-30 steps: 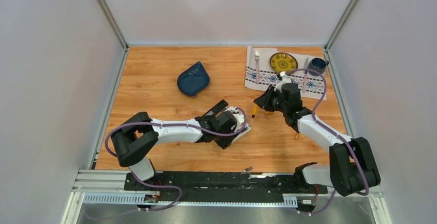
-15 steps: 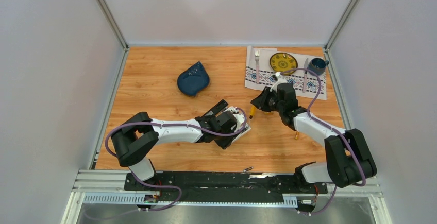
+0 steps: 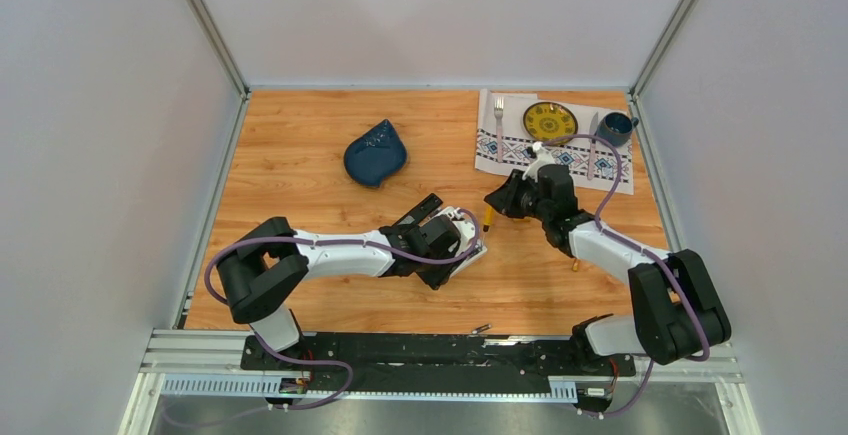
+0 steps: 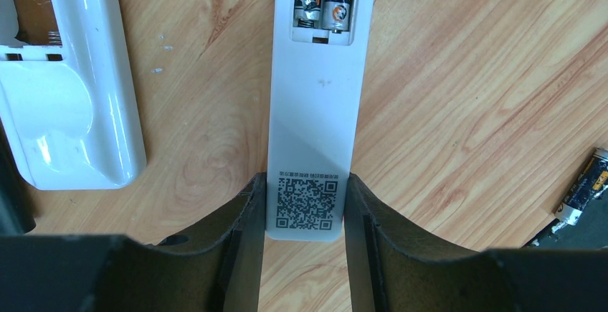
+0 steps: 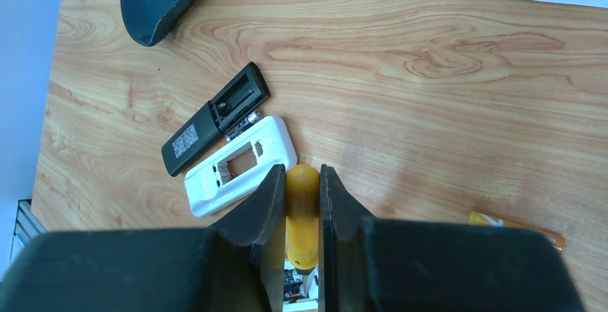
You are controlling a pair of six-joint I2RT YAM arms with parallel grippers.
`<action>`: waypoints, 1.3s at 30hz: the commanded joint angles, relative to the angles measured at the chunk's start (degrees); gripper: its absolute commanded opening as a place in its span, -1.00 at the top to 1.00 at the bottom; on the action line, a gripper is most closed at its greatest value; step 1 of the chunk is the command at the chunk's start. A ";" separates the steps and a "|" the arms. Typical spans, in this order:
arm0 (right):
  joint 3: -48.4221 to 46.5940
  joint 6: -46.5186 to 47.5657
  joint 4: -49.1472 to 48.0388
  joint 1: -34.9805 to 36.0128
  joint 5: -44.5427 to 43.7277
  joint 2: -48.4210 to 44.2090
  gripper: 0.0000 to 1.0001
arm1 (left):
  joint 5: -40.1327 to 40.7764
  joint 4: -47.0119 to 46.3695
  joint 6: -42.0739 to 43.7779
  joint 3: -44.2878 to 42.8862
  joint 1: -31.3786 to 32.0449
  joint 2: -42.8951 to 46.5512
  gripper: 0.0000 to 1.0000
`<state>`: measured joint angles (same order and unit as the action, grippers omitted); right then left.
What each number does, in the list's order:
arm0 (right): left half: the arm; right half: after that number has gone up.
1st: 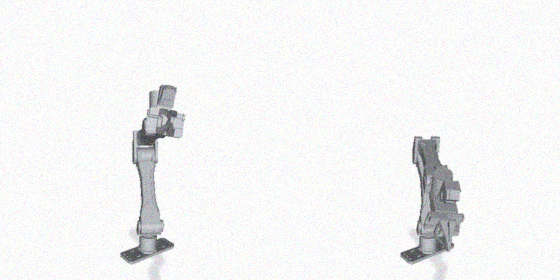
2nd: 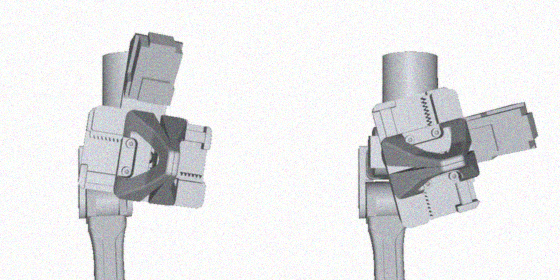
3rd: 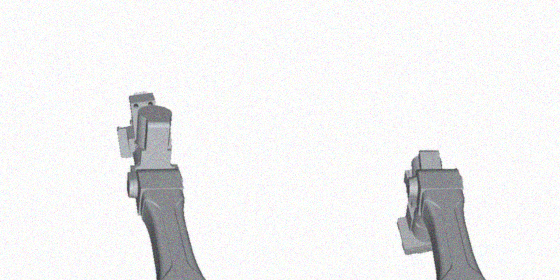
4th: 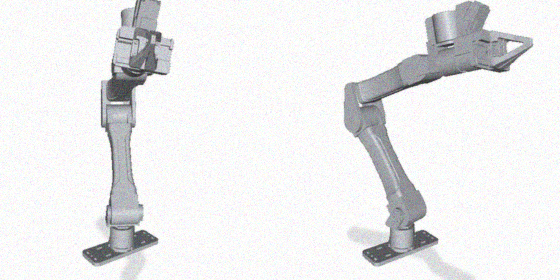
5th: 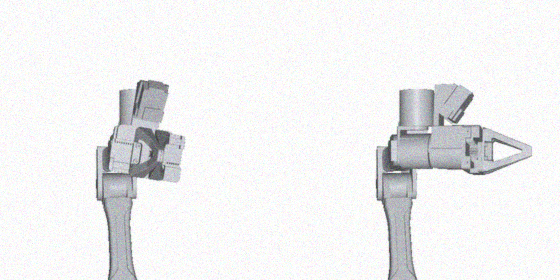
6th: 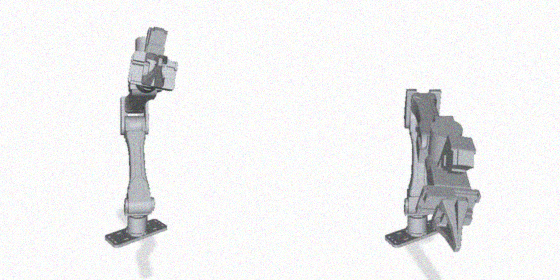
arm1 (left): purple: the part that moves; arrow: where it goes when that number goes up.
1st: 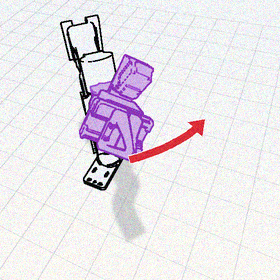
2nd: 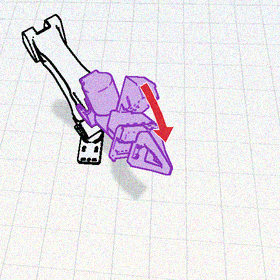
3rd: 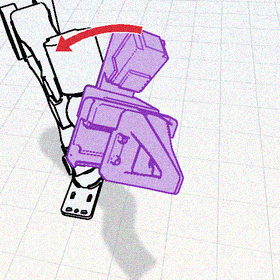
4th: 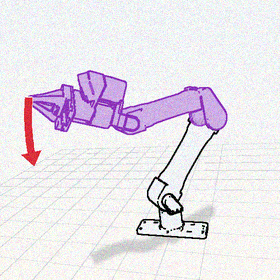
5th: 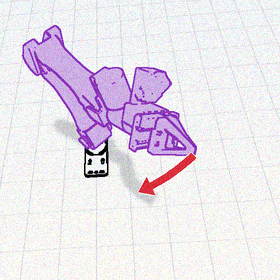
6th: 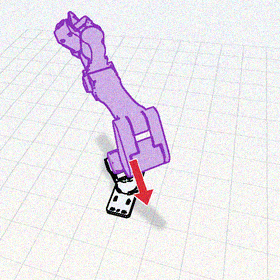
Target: Unload the batteries from the remote control
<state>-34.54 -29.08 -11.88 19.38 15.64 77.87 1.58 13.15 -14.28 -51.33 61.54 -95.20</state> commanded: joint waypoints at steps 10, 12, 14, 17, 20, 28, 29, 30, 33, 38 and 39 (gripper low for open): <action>5.54 -10.37 -11.58 0.49 11.60 -0.08 1.00 | -1.85 3.73 -3.12 0.35 0.78 -4.12 1.00; 5.80 -11.52 -12.90 0.49 13.36 -0.26 1.00 | -1.93 3.47 -3.47 0.27 0.78 -4.29 1.00; 6.15 -13.01 -15.18 0.57 14.94 -0.61 1.00 | -2.02 3.20 -3.56 0.09 0.78 -4.73 1.00; 6.42 -13.98 -16.51 0.57 16.09 -1.57 1.00 | -2.29 3.20 -3.56 -0.17 0.78 -5.26 1.00; 6.16 -14.51 -16.68 0.57 16.88 -2.28 1.00 | -2.46 3.20 -3.73 -0.26 0.78 -5.61 1.00; 5.89 -16.01 -17.30 0.57 18.29 -2.89 1.00 | -2.38 3.11 -4.00 -0.17 0.78 -6.49 1.00; 5.81 -16.01 -17.13 0.57 18.29 -2.89 1.00 | -2.29 3.11 -4.00 -0.17 0.78 -6.40 1.00; 5.80 -16.01 -17.21 0.66 18.29 -2.98 1.00 | -2.29 3.11 -4.00 -0.09 0.78 -6.32 1.00; 5.45 -15.92 -16.60 0.57 18.46 -2.81 1.00 | -2.02 3.11 -4.00 -0.08 0.86 -6.23 1.00; 5.28 -14.96 -15.11 0.57 17.33 -3.16 1.00 | -2.02 3.11 -4.09 -0.08 0.78 -6.32 1.00; 5.19 -14.60 -14.58 0.57 16.80 -3.25 1.00 | -2.02 3.20 -4.09 -0.08 0.86 -6.32 1.00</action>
<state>-28.86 -44.14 -27.20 20.01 33.06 75.85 1.96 12.84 -16.67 -53.65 61.87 -97.51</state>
